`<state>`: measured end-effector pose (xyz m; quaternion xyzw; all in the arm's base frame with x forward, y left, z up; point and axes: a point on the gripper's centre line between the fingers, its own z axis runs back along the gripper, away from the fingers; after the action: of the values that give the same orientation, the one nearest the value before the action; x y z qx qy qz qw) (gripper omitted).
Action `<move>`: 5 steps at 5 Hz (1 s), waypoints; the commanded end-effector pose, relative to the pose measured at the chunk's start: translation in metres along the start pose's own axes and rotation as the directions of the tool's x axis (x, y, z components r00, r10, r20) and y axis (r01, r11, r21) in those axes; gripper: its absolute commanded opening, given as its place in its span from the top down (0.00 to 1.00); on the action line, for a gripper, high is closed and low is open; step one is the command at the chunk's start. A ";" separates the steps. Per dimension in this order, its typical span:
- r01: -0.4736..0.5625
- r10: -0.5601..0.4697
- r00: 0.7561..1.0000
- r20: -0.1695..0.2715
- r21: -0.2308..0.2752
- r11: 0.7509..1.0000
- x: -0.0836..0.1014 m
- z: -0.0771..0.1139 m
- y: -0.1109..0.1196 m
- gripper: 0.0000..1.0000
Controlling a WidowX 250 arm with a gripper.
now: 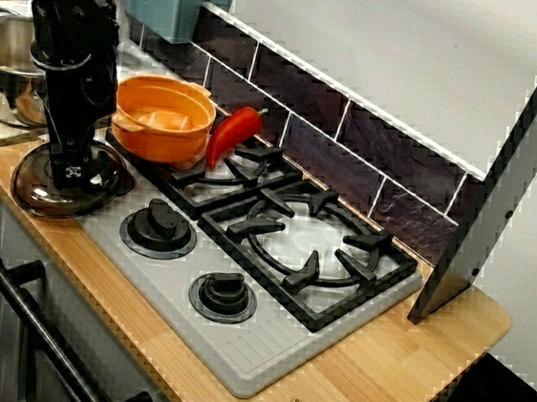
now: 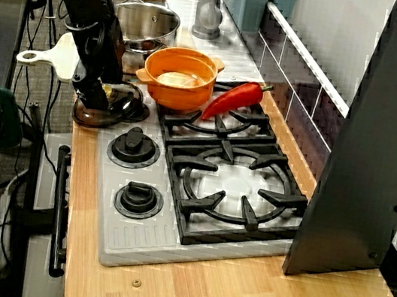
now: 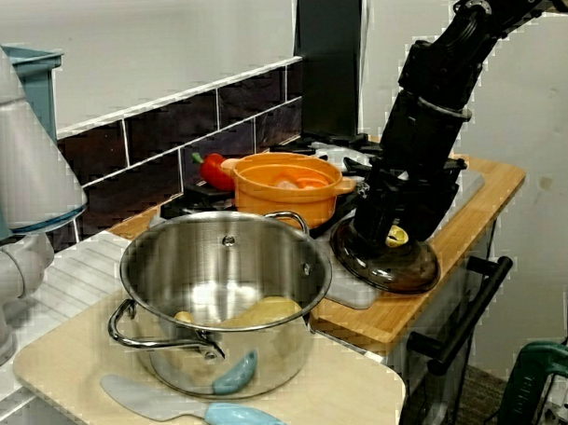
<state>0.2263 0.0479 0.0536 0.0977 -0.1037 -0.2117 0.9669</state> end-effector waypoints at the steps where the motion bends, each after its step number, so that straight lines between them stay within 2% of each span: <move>1: 0.016 -0.017 1.000 0.015 0.007 1.000 0.000 0.005 0.007 1.00; 3: 0.024 -0.024 1.000 0.016 0.013 1.000 -0.004 0.002 0.005 1.00; 4: 0.019 -0.020 1.000 0.017 0.009 1.000 -0.004 0.005 0.006 1.00; 5: 0.007 -0.007 1.000 0.029 -0.006 1.000 -0.002 0.016 0.013 1.00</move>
<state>0.2182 0.0520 0.0623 0.0784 -0.0974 -0.2160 0.9683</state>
